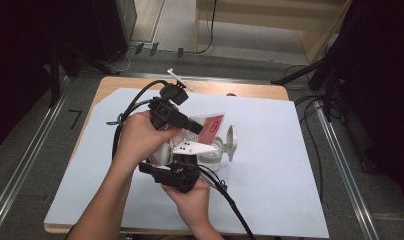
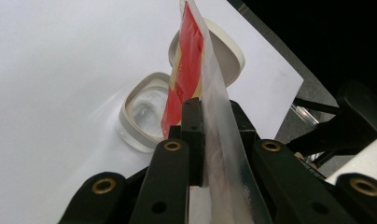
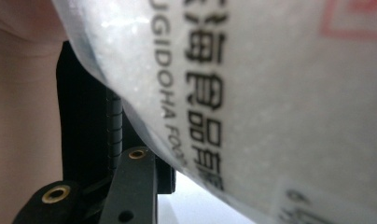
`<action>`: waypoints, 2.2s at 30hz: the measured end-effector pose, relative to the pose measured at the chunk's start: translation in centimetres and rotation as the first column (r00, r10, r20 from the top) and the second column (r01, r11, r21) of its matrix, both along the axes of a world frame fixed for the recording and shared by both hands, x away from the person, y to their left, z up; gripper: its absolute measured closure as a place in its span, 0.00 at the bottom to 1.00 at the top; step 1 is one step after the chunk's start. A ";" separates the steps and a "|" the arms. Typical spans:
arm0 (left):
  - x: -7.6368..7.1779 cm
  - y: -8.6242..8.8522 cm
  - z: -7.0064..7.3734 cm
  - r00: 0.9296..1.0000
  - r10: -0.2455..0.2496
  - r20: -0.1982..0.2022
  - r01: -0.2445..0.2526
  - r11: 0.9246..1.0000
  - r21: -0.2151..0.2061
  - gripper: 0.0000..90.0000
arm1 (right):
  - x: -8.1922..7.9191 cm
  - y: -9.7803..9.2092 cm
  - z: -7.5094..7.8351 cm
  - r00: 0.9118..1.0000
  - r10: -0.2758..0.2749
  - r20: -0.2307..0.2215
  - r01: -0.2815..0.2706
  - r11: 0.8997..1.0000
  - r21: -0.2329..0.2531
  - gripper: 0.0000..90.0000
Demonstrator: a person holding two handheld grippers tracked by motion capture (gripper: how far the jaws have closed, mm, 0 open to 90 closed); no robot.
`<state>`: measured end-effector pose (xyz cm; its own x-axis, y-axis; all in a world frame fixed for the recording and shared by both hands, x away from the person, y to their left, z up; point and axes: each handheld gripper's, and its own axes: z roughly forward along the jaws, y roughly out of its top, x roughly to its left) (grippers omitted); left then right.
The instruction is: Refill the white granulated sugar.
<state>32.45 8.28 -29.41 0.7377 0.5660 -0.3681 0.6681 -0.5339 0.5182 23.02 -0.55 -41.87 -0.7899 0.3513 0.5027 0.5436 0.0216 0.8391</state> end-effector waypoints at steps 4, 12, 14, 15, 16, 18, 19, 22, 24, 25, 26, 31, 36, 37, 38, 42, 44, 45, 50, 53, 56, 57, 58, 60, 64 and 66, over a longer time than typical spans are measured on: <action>0.1 0.1 0.0 1.000 0.004 -0.006 -0.004 1.000 -0.006 0.91 | 0.1 0.0 0.1 1.000 0.003 -0.008 -0.003 1.000 0.004 0.70; 0.1 0.4 0.1 1.000 0.016 0.000 -0.016 1.000 -0.005 0.91 | 0.2 0.2 0.2 1.000 0.012 -0.001 -0.012 1.000 -0.008 0.70; 0.1 0.4 0.2 1.000 0.028 0.006 -0.028 1.000 -0.009 0.91 | 0.4 0.3 0.2 1.000 0.015 -0.002 -0.015 1.000 -0.004 0.70; 0.1 0.5 0.2 1.000 0.027 0.014 -0.027 1.000 -0.005 0.91 | 0.4 0.4 0.2 1.000 0.017 -0.002 -0.017 1.000 -0.004 0.68; 0.1 0.5 0.2 0.999 0.033 0.015 -0.033 0.999 -0.004 0.91 | 0.5 0.4 0.2 1.000 0.020 -0.004 -0.020 1.000 -0.003 0.67; 0.1 0.6 0.2 0.999 0.031 0.009 -0.031 1.000 -0.005 0.91 | 0.5 0.5 0.3 1.000 0.022 -0.007 -0.022 1.000 0.002 0.66; 0.1 0.6 0.2 0.999 0.030 0.009 -0.030 1.000 0.000 0.91 | 0.5 0.6 0.3 1.000 0.022 -0.007 -0.022 1.000 0.002 0.66; 0.1 0.5 0.1 1.000 0.029 0.006 -0.030 1.000 0.004 0.91 | 0.4 0.7 0.2 1.000 0.020 0.001 -0.020 1.000 -0.010 0.66; 0.2 0.5 0.0 1.000 0.027 0.003 -0.027 1.000 0.002 0.91 | 0.4 0.6 0.1 1.000 0.018 0.007 -0.018 1.000 -0.018 0.67; 0.2 0.5 0.0 1.000 0.028 0.004 -0.028 1.000 0.001 0.91 | 0.4 0.6 0.1 1.000 0.018 0.013 -0.018 0.999 -0.027 0.67; 0.2 0.5 0.0 1.000 0.027 0.004 -0.027 1.000 0.001 0.91 | 0.3 0.6 0.1 1.000 0.018 0.017 -0.017 0.999 -0.032 0.67; 0.1 0.5 0.0 1.000 0.028 0.004 -0.028 1.000 0.001 0.91 | 0.3 0.6 0.1 1.000 0.009 0.027 -0.008 0.999 -0.045 0.70; 0.1 0.4 0.1 1.000 0.028 0.009 -0.028 1.000 0.000 0.90 | 0.3 0.6 0.2 1.000 0.007 0.010 -0.006 0.999 -0.036 0.71; 0.0 0.4 0.1 1.000 0.028 0.004 -0.028 1.000 -0.004 0.90 | 0.3 0.6 0.2 1.000 0.004 0.007 -0.003 0.999 -0.035 0.71; 0.0 0.3 0.1 1.000 0.029 0.003 -0.029 1.000 -0.010 0.89 | 0.2 0.5 0.2 1.000 -0.001 0.006 0.002 0.999 -0.032 0.71; -0.1 0.1 0.2 1.000 0.019 0.013 -0.018 1.000 -0.012 0.86 | 0.3 0.1 0.2 1.000 -0.005 -0.019 0.005 1.000 0.010 0.72; -0.2 0.1 0.2 1.000 0.020 0.007 -0.020 1.000 -0.016 0.85 | 0.3 0.1 0.2 1.000 -0.006 -0.019 0.006 1.000 0.012 0.72; -0.1 0.2 0.3 1.000 0.019 0.007 -0.019 1.000 -0.016 0.85 | 0.2 0.1 0.1 1.000 -0.008 -0.020 0.008 1.000 0.014 0.72; -0.4 0.2 0.5 1.000 0.018 0.005 -0.018 1.000 -0.012 0.82 | 0.2 -0.1 0.1 0.999 -0.012 -0.031 0.013 0.999 0.032 0.72; -0.6 0.1 0.6 1.000 0.022 0.009 -0.022 1.000 -0.003 0.81 | 0.2 -0.2 0.2 0.999 -0.012 -0.042 0.014 0.999 0.047 0.72; -0.7 0.3 0.7 1.000 0.021 0.006 -0.021 1.000 -0.002 0.81 | 0.1 -0.2 0.1 0.999 -0.010 -0.042 0.012 0.999 0.051 0.72; -0.7 0.3 0.7 1.000 0.023 0.006 -0.023 1.000 -0.002 0.80 | 0.1 -0.2 0.1 0.999 -0.010 -0.042 0.012 0.999 0.051 0.72; -0.7 0.3 0.7 1.000 0.022 0.009 -0.022 1.000 -0.002 0.80 | 0.1 -0.2 0.1 0.999 -0.010 -0.043 0.013 0.999 0.052 0.72; -0.8 0.3 0.7 1.000 0.023 0.010 -0.023 1.000 -0.004 0.81 | 0.1 -0.2 0.1 0.999 -0.013 -0.041 0.015 0.999 0.050 0.72; -0.8 0.3 0.6 1.000 0.021 0.016 -0.021 1.000 0.013 0.88 | 0.0 -0.2 0.0 0.999 -0.018 -0.037 0.019 0.999 0.041 0.72; -0.7 0.4 0.6 1.000 0.019 0.019 -0.019 1.000 0.022 0.90 | 0.0 -0.2 0.0 0.999 -0.018 -0.034 0.019 0.999 0.036 0.72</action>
<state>31.77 8.63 -28.79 0.7332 0.5879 -0.3416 0.6687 -0.5324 0.5191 23.05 -0.73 -41.89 -0.7661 0.3465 0.5413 0.5712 -0.0190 0.8206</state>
